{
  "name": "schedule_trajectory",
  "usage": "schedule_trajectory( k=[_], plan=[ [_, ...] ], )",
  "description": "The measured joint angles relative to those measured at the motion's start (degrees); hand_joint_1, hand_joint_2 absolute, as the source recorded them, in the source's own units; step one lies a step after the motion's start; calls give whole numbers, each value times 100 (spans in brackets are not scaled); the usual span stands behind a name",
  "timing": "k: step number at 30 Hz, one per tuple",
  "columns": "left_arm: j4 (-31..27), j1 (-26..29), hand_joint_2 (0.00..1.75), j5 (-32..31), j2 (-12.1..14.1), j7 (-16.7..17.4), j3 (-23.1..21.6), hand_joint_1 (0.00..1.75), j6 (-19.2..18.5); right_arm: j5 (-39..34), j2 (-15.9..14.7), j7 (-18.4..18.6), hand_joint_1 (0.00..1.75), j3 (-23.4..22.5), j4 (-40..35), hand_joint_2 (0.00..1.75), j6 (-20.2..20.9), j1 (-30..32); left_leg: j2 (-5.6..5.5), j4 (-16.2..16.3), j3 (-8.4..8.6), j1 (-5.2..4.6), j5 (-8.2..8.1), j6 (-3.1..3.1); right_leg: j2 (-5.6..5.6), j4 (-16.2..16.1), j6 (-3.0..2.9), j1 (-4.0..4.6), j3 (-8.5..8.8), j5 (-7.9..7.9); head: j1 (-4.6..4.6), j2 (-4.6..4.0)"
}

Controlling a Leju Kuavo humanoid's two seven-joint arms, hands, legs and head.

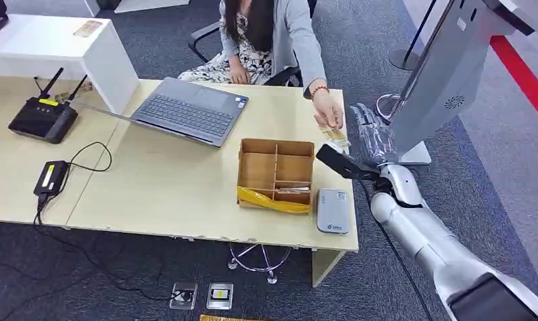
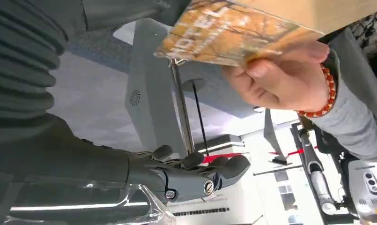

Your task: Pass the card to the sensor for recognition and then transmit it.

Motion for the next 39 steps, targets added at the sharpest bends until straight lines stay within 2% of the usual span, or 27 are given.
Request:
schedule_trajectory(
  k=[7,8,18,39],
  plan=[
    [-2,2,0,-22,0,-2,0,0,7,-11,-15,68,0,113,0,175,-81,61,3,0,0,0,0,0,2,0,0,0,0,0,2,2],
    [0,2,0,-22,0,0,0,0,11,-15,-15,66,175,129,0,175,-96,63,3,0,0,0,0,0,2,0,0,0,0,0,0,0],
    [0,5,0,-55,0,0,-2,0,79,-260,-15,-299,175,149,0,175,-225,106,5,0,0,0,0,0,1,0,0,0,0,0,0,2],
    [-2,8,0,-94,0,-20,-2,0,162,-424,-15,-319,175,138,-50,175,-243,264,5,0,1,0,0,0,2,0,0,0,0,0,0,2]
  ],
)
